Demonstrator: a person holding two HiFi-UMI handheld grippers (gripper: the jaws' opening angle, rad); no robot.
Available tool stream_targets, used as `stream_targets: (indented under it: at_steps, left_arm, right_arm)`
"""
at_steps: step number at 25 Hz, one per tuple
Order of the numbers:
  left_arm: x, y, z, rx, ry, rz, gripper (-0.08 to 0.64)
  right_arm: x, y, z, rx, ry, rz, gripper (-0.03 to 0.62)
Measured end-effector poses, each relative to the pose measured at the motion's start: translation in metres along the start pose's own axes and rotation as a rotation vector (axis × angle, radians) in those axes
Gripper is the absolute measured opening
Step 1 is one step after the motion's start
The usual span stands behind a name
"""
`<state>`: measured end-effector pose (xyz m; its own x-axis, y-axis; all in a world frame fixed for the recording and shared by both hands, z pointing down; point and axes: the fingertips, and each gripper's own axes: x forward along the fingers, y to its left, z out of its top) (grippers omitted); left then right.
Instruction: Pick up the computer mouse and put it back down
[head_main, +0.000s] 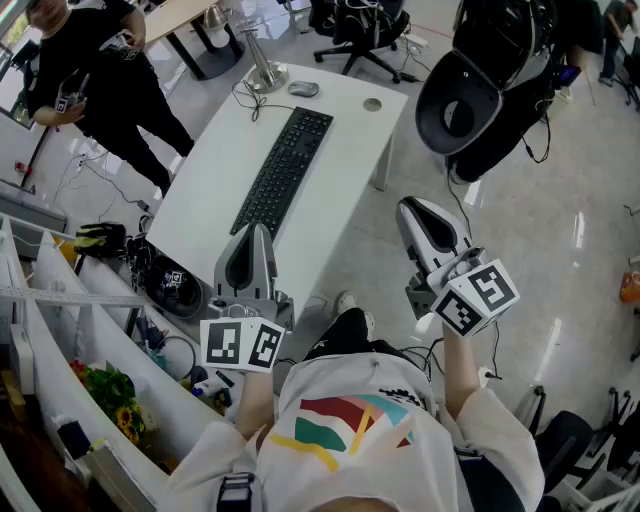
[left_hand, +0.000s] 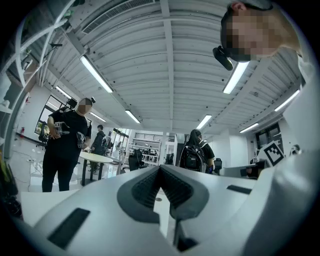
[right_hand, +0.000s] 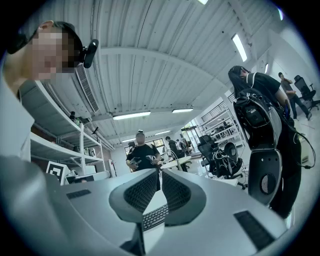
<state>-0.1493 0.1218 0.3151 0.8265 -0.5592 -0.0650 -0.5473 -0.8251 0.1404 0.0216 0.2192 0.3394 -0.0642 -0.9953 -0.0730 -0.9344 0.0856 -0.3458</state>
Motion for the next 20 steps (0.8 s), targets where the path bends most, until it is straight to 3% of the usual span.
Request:
stream_targets:
  at_steps: [3, 7, 15, 20]
  left_arm:
    - [0.003, -0.003, -0.001, 0.004, 0.001, -0.018, 0.044]
    - [0.017, -0.005, -0.008, 0.003, -0.012, -0.026, 0.044]
    - [0.123, 0.024, -0.04, -0.027, 0.033, -0.021, 0.044]
    - [0.185, 0.044, -0.053, -0.052, 0.05, 0.012, 0.044]
  right_arm:
    - [-0.002, 0.001, 0.001, -0.005, -0.006, 0.003, 0.017]
    - [0.001, -0.011, 0.002, -0.031, -0.045, -0.004, 0.134]
    - [0.066, -0.098, 0.003, -0.007, 0.025, -0.058, 0.135]
    - [0.125, -0.148, 0.006, 0.001, 0.098, -0.029, 0.133]
